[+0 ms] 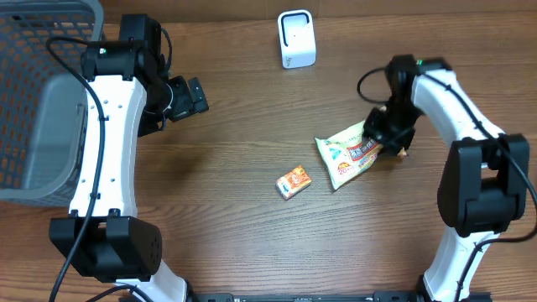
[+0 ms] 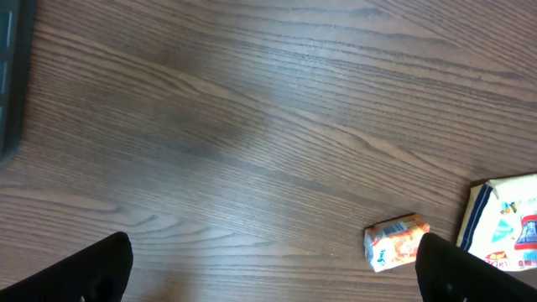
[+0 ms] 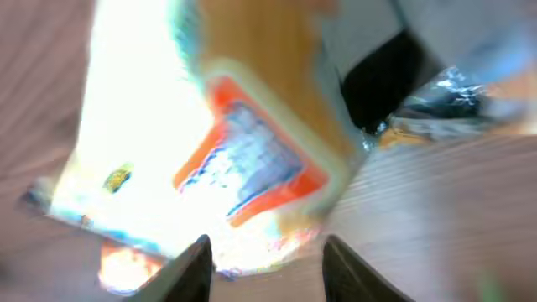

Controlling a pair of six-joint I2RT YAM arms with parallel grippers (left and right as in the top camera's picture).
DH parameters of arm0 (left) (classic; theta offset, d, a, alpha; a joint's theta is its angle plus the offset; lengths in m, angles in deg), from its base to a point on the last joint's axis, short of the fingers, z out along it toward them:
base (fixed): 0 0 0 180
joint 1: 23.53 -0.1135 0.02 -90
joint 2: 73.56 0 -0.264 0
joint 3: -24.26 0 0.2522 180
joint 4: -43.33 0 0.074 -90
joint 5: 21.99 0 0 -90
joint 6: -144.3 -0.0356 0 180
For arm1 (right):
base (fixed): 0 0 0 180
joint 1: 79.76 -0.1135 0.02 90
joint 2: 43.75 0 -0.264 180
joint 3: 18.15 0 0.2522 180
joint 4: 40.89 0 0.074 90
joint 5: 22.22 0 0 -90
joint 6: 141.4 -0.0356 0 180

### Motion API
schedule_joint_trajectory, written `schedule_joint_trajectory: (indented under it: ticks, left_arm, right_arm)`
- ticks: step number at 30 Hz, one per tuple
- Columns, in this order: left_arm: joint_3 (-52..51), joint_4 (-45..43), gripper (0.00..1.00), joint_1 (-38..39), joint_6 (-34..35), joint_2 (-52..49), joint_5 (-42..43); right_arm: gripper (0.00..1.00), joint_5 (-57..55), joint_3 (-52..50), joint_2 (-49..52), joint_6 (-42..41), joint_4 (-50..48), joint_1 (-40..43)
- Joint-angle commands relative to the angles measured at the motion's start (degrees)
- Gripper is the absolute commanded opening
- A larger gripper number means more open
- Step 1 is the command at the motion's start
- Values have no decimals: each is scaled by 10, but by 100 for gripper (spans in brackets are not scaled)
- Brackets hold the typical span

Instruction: Scan the item barcode

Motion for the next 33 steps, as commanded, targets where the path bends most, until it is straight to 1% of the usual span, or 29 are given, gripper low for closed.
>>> schedule_joint_trajectory:
  ticks: [1, 3, 4, 5, 7, 9, 14, 18, 23, 25, 27, 28, 29, 30, 31, 33]
  left_arm:
    - [-3, 0, 100, -1, -13, -6, -4]
    - [-3, 0, 100, -1, -13, -6, -4]
    - [-3, 0, 100, -1, -13, -6, -4]
    - [-3, 0, 100, -1, -13, -6, -4]
    - [-3, 0, 100, -1, -13, -6, -4]
    - [-3, 0, 100, -1, -13, -6, -4]
    - [-3, 0, 100, -1, -13, -6, -2]
    - [-3, -12, 100, -1, -13, -6, -2]
    - [-3, -21, 99, -1, -13, -6, 2]
    - [-3, -15, 100, -1, -13, -6, 35]
    - [-3, -16, 100, -1, -17, -6, 116]
    - [-3, -17, 100, 0, -26, -6, 144]
    - [-4, -20, 100, 4, -47, -6, 181]
    - [-5, -23, 100, 13, -87, -6, 225]
    - [-6, -23, 100, 21, -110, -6, 240]
    - [-15, -24, 100, 55, -131, -6, 239]
  right_arm:
    - [73, -38, 98, -9, 66, 61, -3]
    - [87, -50, 146, -9, 82, 112, -3]
    - [96, -56, 170, -10, 82, 135, -3]
    - [99, -60, 192, -11, 82, 155, -3]
    - [100, -62, 234, -16, 82, 185, -1]
    - [100, -51, 255, -40, 85, 185, -1]
    - [100, -20, 258, -130, 86, 185, -3]
    - [100, -19, 257, -214, 87, 185, -3]
    - [100, -19, 257, -290, 88, 185, -3]
    - [100, -27, 257, -315, 91, 185, -3]
    - [100, -52, 257, -336, 97, 185, -3]
    - [100, -63, 257, -342, 104, 185, -3]
    - [100, -71, 257, -347, 114, 185, -3]
    - [100, -83, 257, -354, 125, 185, -3]
    - [100, -90, 257, -356, 124, 185, -3]
    - [100, -94, 257, -359, 124, 185, -3]
